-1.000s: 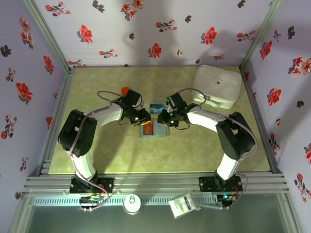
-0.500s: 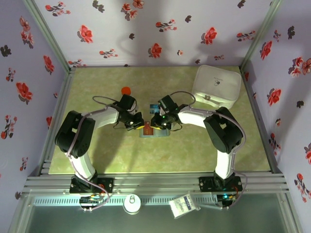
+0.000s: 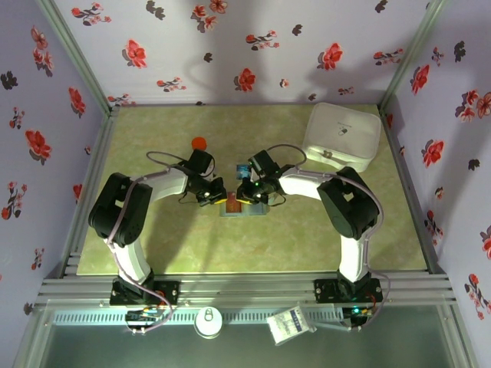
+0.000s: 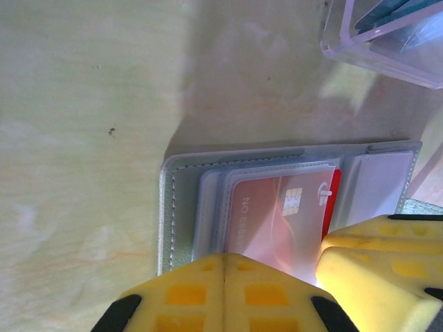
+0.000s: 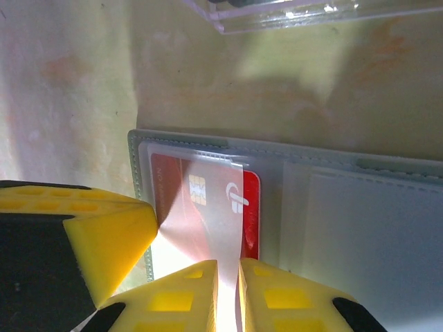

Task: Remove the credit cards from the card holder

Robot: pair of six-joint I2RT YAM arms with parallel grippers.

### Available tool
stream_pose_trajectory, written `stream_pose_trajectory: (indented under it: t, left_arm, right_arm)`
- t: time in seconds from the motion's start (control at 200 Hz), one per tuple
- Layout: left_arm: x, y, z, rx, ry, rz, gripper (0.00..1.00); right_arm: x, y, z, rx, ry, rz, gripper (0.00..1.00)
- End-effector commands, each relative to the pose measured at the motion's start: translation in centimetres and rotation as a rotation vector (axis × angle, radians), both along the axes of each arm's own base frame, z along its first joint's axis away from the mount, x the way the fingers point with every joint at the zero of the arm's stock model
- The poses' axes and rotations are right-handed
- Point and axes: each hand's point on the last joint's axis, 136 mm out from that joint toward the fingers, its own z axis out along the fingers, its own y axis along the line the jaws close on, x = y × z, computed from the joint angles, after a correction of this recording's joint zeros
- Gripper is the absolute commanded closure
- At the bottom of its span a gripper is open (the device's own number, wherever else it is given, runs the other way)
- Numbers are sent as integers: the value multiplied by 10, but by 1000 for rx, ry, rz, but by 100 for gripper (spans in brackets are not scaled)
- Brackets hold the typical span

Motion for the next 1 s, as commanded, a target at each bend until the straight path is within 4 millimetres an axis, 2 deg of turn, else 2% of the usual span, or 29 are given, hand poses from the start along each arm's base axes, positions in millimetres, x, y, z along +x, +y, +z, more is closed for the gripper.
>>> stream_pose_trajectory:
  t: [0.0, 0.15, 0.335, 0.545, 0.76, 0.995]
  left_arm:
    - [-1, 9, -11, 46, 20, -7, 98]
    - [-1, 9, -11, 46, 21, -5, 98]
    - [0, 9, -8, 46, 16, -4, 98]
    - [1, 8, -3, 42, 7, -3, 98]
    - [7, 6, 13, 25, -21, 3, 98]
    - [4, -8, 28, 12, -36, -33, 98]
  right_arm:
    - [1, 8, -2, 11, 12, 6, 82]
    - [-1, 5, -7, -9, 17, 9, 81]
    - [0, -12, -11, -112, -8, 7, 77]
    - [0, -12, -3, -104, -24, 15, 77]
    - [0, -11, 4, -92, -31, 14, 77]
    - [2, -13, 14, -85, -63, 5, 75]
